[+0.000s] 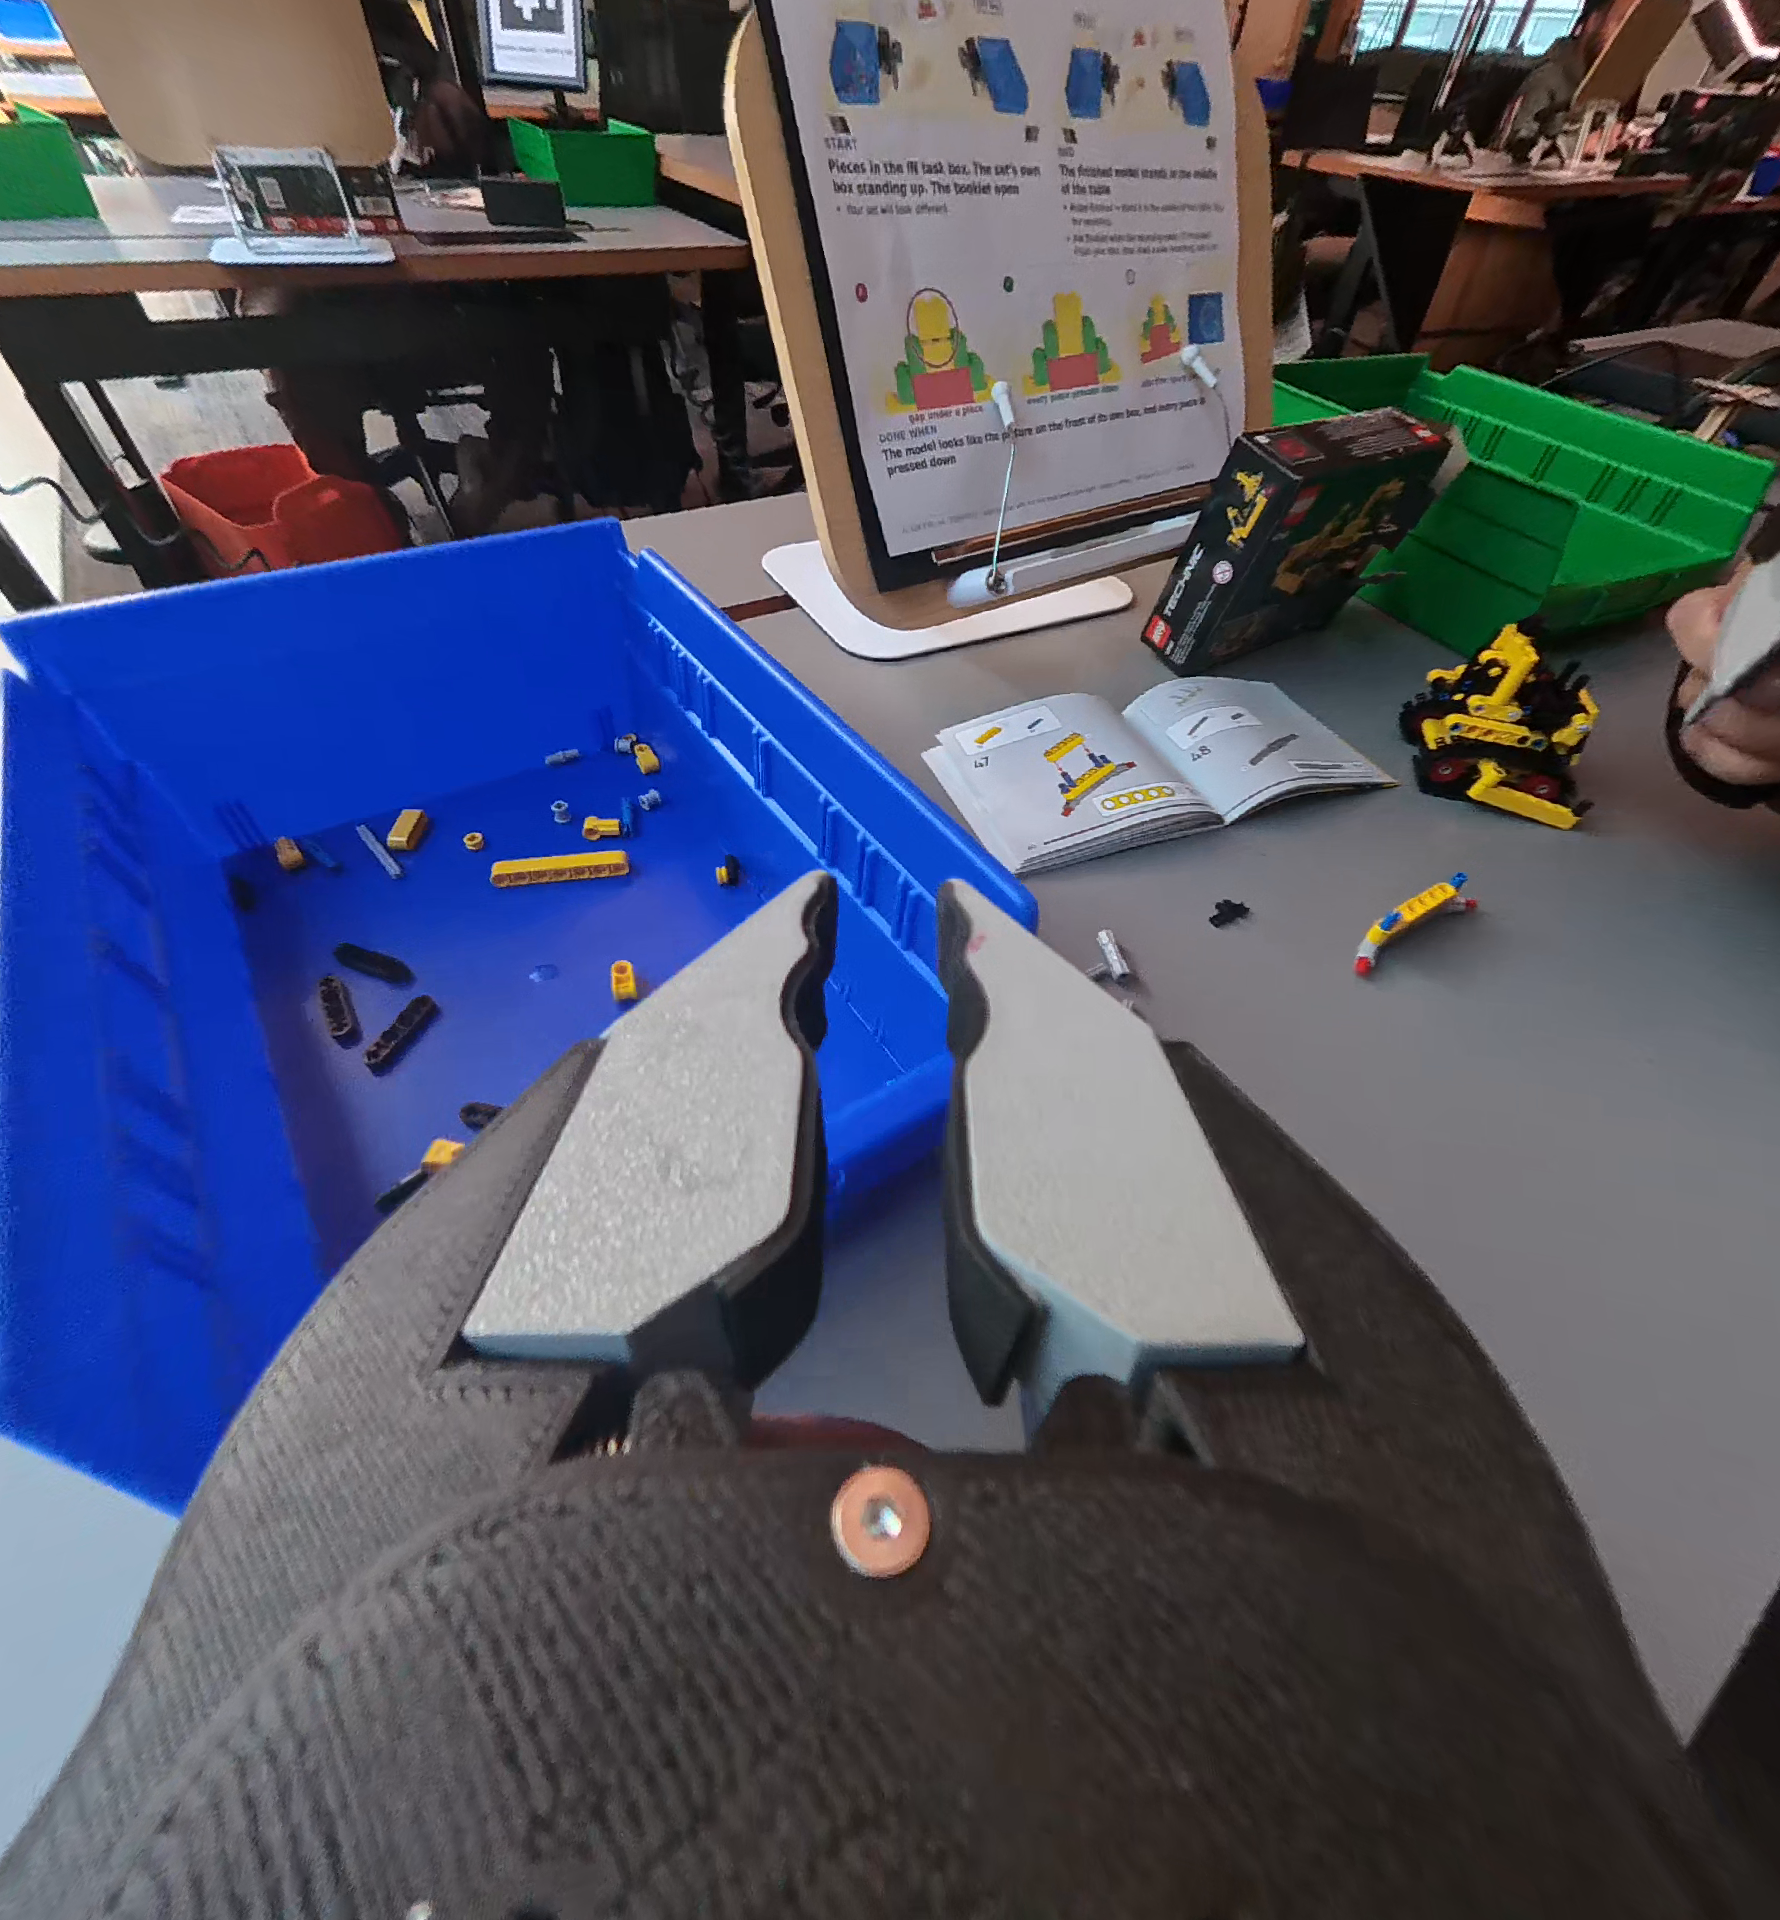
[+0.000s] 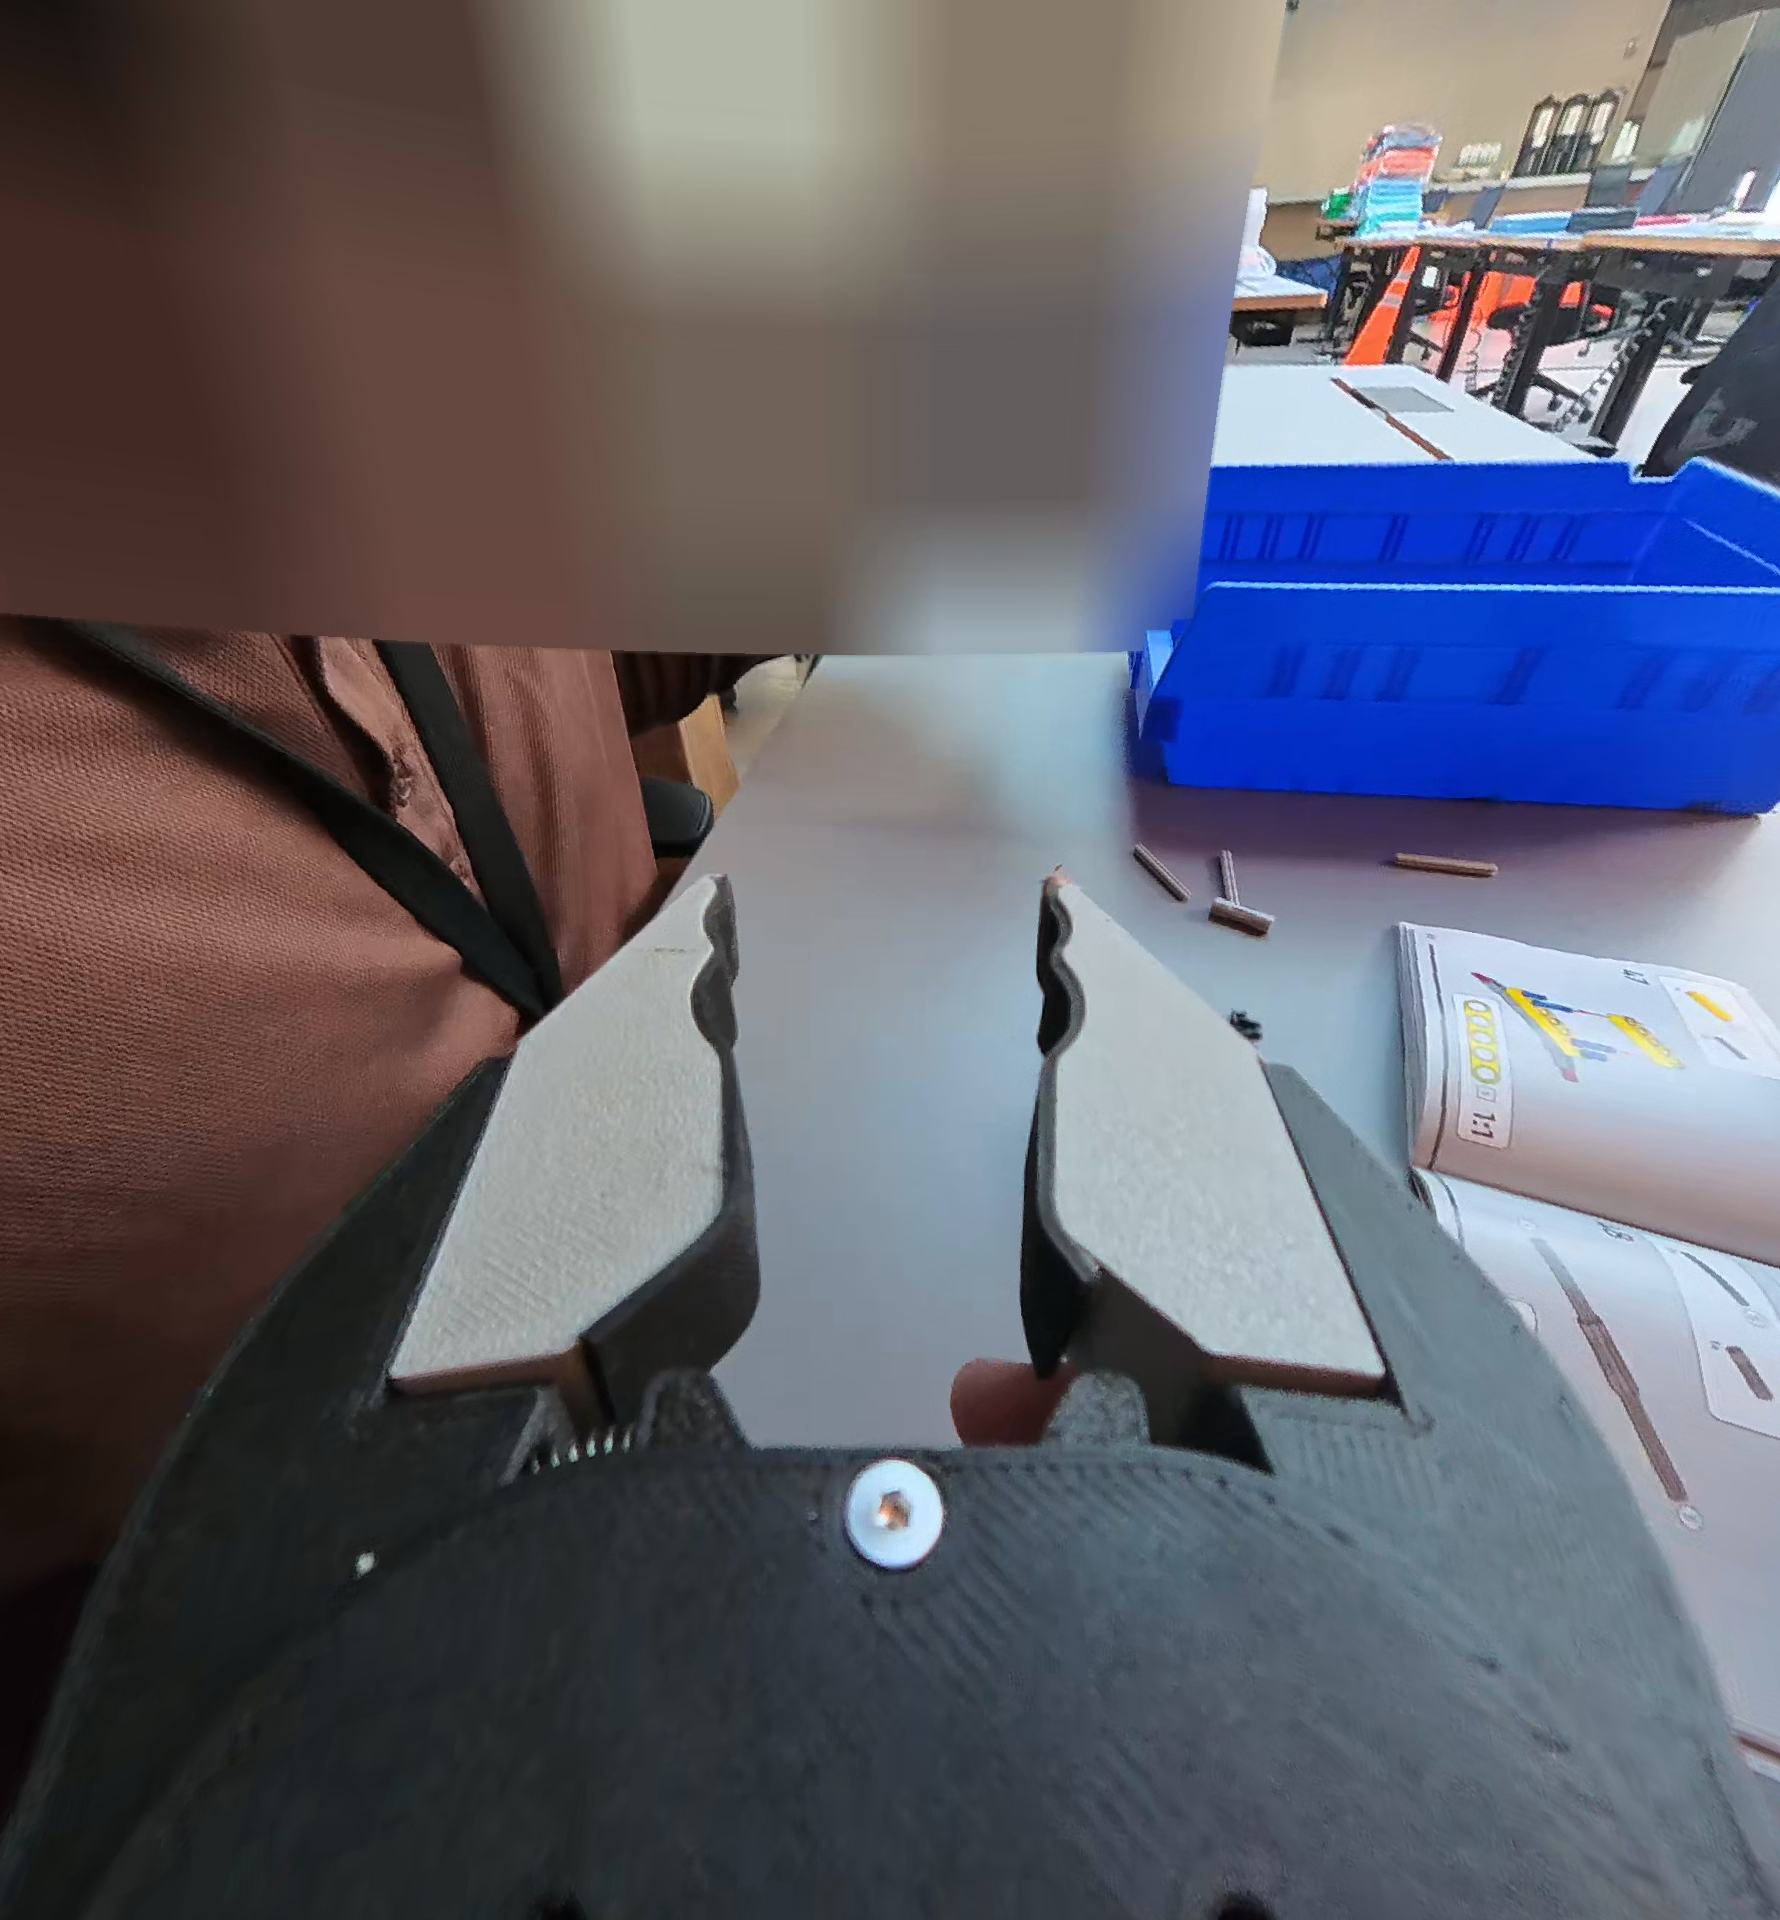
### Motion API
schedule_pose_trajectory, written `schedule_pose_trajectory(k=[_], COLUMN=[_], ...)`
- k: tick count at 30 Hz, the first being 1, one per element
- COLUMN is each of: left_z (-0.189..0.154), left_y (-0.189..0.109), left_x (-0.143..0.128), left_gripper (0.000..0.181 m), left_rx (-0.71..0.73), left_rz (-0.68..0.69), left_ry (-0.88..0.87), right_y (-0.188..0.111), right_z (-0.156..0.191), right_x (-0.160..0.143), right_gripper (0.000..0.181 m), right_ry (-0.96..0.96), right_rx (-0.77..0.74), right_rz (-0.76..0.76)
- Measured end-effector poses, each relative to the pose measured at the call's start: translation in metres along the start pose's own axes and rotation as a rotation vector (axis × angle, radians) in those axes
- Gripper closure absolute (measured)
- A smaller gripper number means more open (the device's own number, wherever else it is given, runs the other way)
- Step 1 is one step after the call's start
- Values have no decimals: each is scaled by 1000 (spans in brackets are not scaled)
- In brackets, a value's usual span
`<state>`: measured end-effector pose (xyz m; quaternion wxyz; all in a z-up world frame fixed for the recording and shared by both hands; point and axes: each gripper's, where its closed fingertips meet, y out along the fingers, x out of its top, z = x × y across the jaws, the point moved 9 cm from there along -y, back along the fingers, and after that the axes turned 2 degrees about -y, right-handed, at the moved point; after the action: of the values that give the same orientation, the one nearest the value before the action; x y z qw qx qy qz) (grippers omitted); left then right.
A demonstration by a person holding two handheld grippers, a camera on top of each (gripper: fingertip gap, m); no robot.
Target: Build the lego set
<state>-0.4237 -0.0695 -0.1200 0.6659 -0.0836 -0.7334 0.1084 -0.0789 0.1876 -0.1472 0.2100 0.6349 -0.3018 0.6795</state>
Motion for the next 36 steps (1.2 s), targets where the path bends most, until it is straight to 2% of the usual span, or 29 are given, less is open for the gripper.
schedule_pose_trajectory(k=[7,11,15,19,22,26,28,31,34,36], left_z=[-11,-14,-11,10,48,101,125,146,143,132], left_y=[-13,-15,-13,-23,-39,-52,-47,-33,-31,-32], left_x=[-23,-37,-44,-27,5,42,43,28,10,2], left_gripper=[163,161,159,158,141,144,143,139,140,141], left_rx=[-20,22,51,148,313,404,430,487,539,523], left_rz=[-10,-45,-72,-148,-255,-466,-453,-358,-345,-304], left_ry=[-85,-78,-40,93,200,212,185,134,114,119], right_y=[4,6,8,20,31,35,33,29,25,23], right_z=[4,11,16,12,1,-19,-28,-36,-40,-37], right_x=[1,3,-1,-6,0,20,26,22,11,9], right_gripper=[127,130,129,129,126,125,125,125,123,123], right_ry=[-51,-42,-34,-80,-115,-162,-163,-137,-100,-86], right_rx=[-42,-55,-135,-216,-235,-279,-308,-342,-355,-332], right_rz=[23,-30,-86,-39,30,28,15,-11,-26,-32])
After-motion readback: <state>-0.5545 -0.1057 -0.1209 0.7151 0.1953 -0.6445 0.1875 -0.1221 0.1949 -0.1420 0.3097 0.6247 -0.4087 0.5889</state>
